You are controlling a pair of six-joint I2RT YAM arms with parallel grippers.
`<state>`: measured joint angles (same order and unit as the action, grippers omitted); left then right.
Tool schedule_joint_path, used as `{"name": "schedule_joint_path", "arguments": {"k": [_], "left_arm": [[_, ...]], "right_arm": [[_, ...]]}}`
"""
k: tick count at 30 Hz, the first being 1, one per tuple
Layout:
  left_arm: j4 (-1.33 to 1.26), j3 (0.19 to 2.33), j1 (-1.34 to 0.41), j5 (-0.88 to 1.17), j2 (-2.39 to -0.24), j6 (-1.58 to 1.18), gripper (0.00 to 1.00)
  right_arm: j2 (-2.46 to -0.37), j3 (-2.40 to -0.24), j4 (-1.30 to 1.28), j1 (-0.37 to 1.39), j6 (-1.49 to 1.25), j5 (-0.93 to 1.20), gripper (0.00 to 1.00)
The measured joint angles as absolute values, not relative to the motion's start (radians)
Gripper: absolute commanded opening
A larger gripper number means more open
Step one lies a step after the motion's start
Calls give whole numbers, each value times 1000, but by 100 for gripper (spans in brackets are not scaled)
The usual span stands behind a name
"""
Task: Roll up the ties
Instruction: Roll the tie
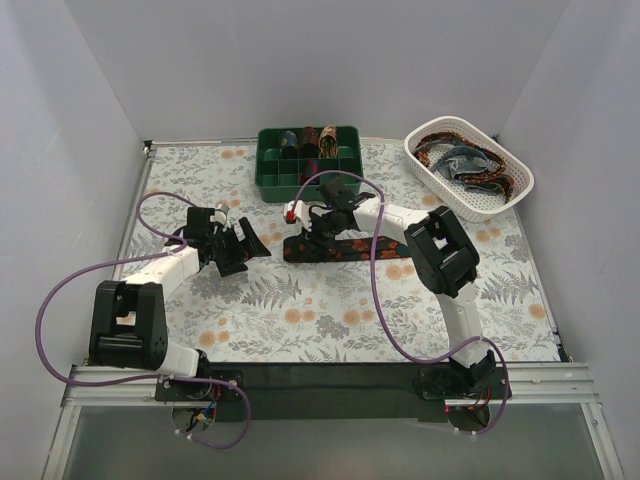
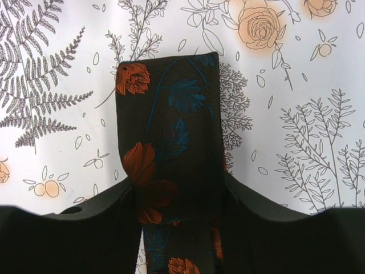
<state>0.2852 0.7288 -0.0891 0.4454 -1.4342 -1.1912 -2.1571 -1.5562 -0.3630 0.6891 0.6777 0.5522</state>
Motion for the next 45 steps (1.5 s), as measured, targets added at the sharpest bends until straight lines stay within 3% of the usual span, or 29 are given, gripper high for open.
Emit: {"name": "schedule_joint_path", "arguments": {"k": [9, 14, 21, 30, 45], "left_arm": [[284, 732, -89, 446, -1436, -1190, 81], [270, 733, -89, 455, -1438, -1196, 81], [225, 733, -93, 474, -1456, -1217, 81], [167, 740, -121, 491, -1518, -1246, 81], [127, 792, -187, 476, -1609, -1272, 80]], "right_arm": [[-2146, -1562, -383, 692, 644, 545, 74], [-2096, -1580, -412, 661, 528, 543, 79], [-1932, -1548, -324, 559, 168, 568, 71], [-1862, -1290, -70, 570, -321, 557, 61], [-1954, -1260, 57, 586, -537, 503, 54]]}}
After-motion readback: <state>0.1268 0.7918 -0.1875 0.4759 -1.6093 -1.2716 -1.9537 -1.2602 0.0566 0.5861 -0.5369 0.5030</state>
